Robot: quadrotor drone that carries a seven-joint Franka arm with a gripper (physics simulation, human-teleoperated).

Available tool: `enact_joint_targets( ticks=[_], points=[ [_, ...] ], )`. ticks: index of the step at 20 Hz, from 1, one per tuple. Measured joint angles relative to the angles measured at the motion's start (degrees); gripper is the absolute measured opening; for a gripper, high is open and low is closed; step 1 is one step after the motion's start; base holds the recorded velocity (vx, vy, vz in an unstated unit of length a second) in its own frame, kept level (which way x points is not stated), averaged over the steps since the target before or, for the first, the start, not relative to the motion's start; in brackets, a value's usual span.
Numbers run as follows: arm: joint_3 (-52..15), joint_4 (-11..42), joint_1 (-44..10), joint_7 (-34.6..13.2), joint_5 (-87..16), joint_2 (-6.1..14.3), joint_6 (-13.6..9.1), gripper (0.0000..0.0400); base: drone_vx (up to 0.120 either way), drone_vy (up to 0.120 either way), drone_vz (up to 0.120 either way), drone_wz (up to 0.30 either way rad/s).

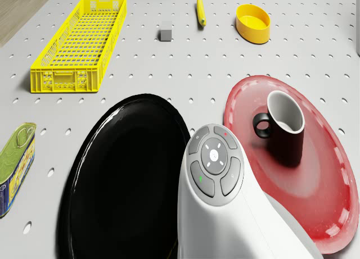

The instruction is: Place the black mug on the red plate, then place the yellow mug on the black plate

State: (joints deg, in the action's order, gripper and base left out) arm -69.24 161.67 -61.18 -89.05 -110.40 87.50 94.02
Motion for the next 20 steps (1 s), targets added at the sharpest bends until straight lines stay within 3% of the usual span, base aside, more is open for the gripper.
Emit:
enact_joint_targets(
  ticks=[20],
  points=[
    [0.0,0.0,0.0,0.0,0.0,0.1,0.1,0.0400,-0.120,0.120,0.000,0.000]
  ],
)
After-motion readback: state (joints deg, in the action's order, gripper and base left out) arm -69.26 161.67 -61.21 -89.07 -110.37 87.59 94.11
